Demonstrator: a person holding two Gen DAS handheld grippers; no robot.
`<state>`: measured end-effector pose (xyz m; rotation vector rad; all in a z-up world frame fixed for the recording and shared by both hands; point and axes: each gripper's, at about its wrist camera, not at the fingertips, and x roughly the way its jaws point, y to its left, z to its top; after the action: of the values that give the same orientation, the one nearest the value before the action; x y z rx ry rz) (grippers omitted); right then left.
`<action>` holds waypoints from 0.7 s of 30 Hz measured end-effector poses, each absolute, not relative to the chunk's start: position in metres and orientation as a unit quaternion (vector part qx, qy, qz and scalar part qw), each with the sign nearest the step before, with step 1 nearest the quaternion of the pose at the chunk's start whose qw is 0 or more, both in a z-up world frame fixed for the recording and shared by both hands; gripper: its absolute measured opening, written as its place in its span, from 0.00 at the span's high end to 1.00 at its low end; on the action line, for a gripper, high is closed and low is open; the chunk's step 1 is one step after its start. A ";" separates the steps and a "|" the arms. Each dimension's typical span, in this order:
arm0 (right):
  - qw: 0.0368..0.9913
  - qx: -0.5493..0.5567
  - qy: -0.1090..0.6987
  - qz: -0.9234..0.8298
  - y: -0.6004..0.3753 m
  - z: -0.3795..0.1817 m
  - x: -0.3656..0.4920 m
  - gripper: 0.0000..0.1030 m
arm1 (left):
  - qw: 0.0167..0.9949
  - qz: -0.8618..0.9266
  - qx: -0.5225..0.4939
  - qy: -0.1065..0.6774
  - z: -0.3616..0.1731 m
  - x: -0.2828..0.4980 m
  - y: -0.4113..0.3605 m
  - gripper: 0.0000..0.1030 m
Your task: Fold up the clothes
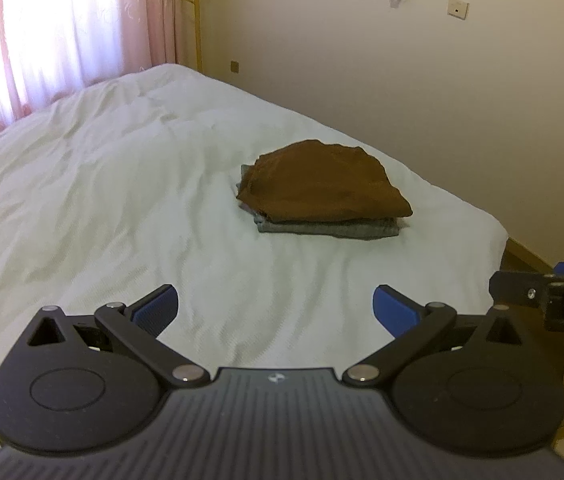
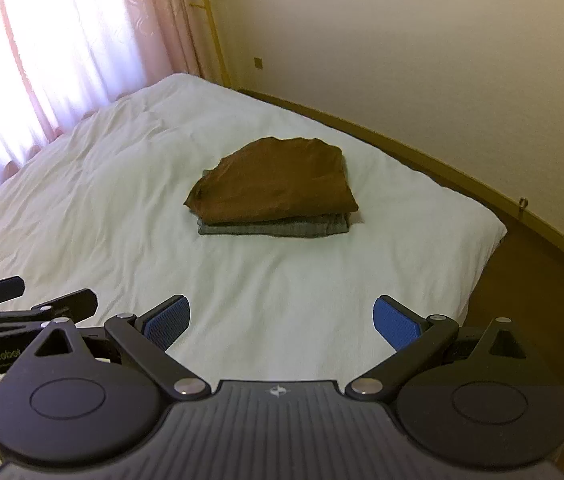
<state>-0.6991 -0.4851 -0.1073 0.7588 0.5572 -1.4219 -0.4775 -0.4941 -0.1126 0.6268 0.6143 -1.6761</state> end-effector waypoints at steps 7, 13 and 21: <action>0.655 0.332 0.248 -0.632 -0.486 -0.107 -0.700 0.02 | 0.589 -0.711 0.274 0.268 -0.117 -0.479 -0.502 0.01; 0.651 0.335 0.249 -0.634 -0.487 -0.109 -0.702 0.02 | 0.587 -0.709 0.276 0.277 -0.121 -0.479 -0.506 0.01; 0.651 0.336 0.252 -0.633 -0.493 -0.109 -0.706 0.02 | 0.587 -0.708 0.283 0.272 -0.121 -0.487 -0.514 0.00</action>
<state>-0.7058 -0.4926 -0.1094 0.7624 0.5728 -1.4365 -0.4868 -0.5135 -0.1215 0.6587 0.6340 -1.6500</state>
